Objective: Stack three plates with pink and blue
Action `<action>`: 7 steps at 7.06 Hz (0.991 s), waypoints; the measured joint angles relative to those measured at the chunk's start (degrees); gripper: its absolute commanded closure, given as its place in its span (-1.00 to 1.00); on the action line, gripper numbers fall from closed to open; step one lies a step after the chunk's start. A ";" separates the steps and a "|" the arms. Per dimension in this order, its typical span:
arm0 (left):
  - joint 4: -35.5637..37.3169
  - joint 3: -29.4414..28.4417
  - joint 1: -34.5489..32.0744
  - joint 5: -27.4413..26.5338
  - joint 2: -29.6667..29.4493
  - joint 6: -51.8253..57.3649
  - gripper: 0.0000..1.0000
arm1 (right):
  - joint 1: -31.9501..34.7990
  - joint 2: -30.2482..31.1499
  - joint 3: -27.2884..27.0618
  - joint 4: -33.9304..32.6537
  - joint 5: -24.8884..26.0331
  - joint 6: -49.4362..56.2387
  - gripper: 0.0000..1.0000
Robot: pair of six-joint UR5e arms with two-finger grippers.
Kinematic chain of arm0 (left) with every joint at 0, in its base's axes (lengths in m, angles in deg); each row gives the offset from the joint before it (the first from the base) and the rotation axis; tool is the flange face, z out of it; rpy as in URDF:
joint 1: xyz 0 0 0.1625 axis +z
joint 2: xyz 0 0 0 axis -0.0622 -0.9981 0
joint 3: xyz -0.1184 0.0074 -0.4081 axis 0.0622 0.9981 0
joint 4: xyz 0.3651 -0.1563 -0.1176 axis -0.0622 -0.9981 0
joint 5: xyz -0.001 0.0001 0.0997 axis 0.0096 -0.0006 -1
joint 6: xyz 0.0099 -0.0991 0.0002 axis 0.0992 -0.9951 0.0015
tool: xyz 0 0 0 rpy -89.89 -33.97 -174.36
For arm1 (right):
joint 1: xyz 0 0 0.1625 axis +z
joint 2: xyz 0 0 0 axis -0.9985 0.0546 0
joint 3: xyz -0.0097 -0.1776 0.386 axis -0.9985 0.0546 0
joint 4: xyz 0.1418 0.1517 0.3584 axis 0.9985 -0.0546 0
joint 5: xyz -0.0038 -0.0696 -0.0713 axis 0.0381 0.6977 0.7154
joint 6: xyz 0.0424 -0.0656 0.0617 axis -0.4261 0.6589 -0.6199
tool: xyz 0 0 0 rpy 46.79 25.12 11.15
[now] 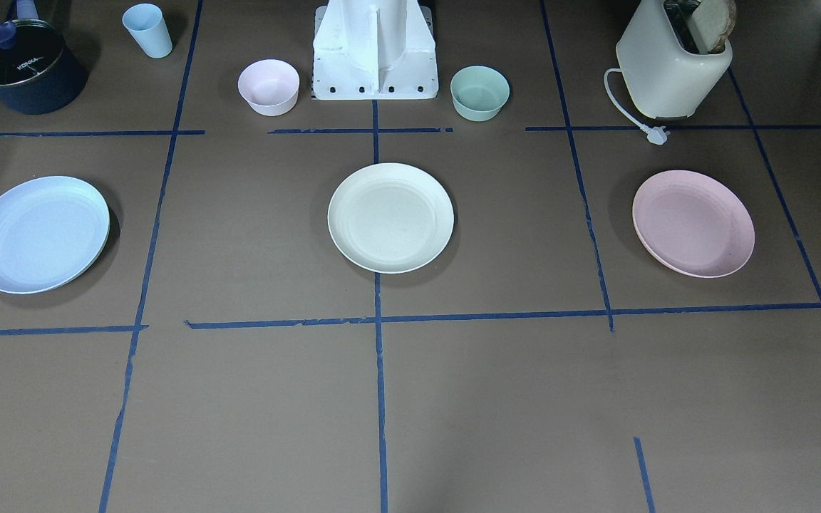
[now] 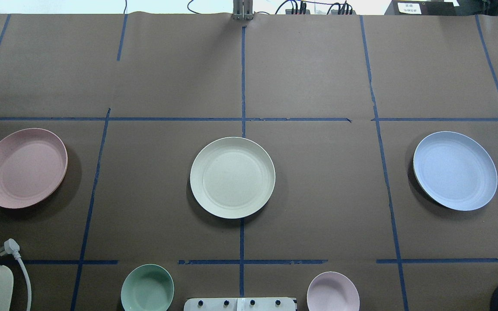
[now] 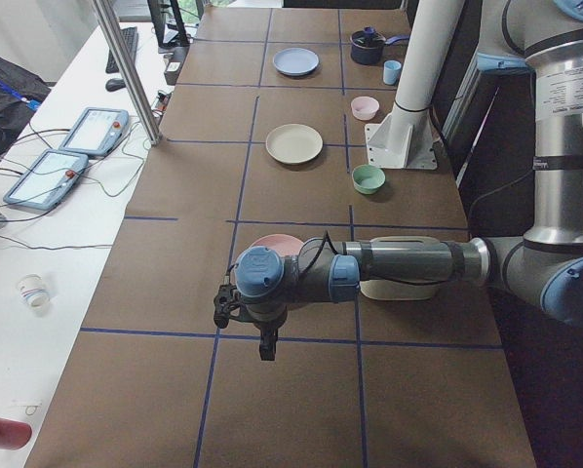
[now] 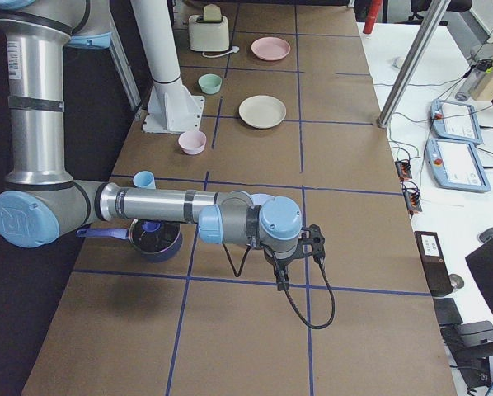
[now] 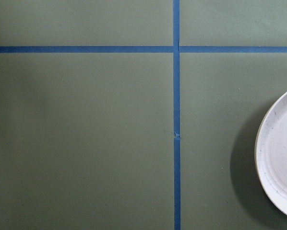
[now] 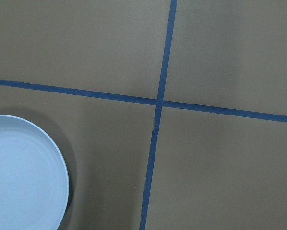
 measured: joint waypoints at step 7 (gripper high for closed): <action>-0.94 0.14 0.00 0.21 -0.10 -0.36 -1.00 | 0.00 0.42 -0.11 -0.04 -0.33 -0.48 -1.00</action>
